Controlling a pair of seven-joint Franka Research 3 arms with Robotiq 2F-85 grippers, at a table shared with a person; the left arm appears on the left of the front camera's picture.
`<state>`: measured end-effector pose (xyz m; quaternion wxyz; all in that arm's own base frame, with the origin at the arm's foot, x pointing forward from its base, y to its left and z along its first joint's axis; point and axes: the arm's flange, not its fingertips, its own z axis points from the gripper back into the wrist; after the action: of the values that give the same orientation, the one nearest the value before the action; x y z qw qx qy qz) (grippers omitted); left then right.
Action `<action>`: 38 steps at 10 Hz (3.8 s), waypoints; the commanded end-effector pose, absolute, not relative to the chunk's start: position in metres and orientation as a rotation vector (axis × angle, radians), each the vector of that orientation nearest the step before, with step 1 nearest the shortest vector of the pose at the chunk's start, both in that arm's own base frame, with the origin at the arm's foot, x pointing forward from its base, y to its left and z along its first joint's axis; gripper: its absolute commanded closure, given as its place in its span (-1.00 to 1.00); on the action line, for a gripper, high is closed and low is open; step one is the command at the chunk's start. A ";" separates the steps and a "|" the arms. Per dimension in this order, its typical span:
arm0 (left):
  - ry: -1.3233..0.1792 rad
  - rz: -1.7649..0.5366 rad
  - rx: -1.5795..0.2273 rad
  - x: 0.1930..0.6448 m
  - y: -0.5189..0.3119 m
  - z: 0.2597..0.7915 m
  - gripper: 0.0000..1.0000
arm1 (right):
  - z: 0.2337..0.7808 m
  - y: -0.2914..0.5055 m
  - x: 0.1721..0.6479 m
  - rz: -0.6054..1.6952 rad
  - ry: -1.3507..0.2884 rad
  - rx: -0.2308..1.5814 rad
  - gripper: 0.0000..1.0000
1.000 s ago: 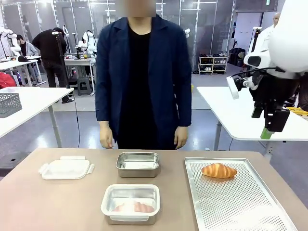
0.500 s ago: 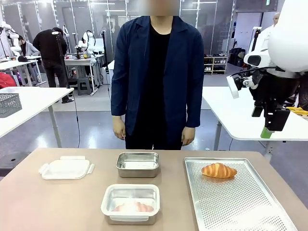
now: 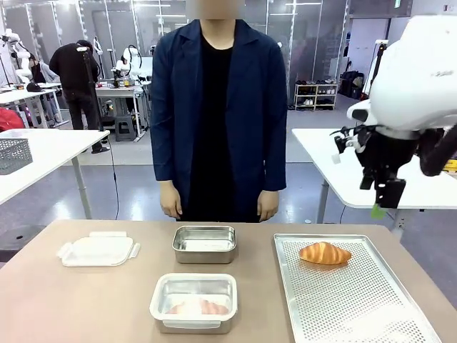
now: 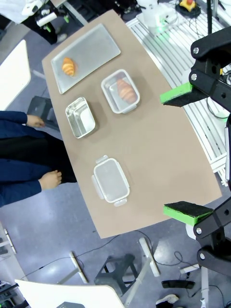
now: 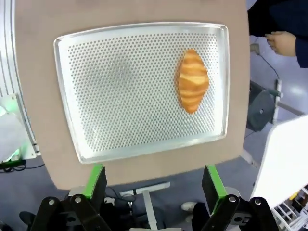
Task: Place the bread into the airtight container.
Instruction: Pick up a Butter Roll and place it into an empty Airtight Container.
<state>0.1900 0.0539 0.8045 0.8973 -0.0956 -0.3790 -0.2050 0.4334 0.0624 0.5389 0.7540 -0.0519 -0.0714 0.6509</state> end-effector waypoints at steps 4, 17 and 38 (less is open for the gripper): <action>-0.787 -0.433 -0.203 0.190 0.053 0.805 -1.00 | 0.468 0.082 0.504 1.488 -0.209 -0.062 -1.00; -0.787 -0.433 -0.203 0.190 0.053 0.805 -1.00 | 0.338 0.080 0.593 1.428 -0.085 0.060 -1.00; -0.787 -0.433 -0.203 0.190 0.053 0.805 -1.00 | 0.453 0.123 0.574 1.324 0.018 0.038 0.51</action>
<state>0.1900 0.0539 0.8044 0.8974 -0.0955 -0.3789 -0.2050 0.5728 0.1090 0.4364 0.7856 0.0186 0.0026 0.6185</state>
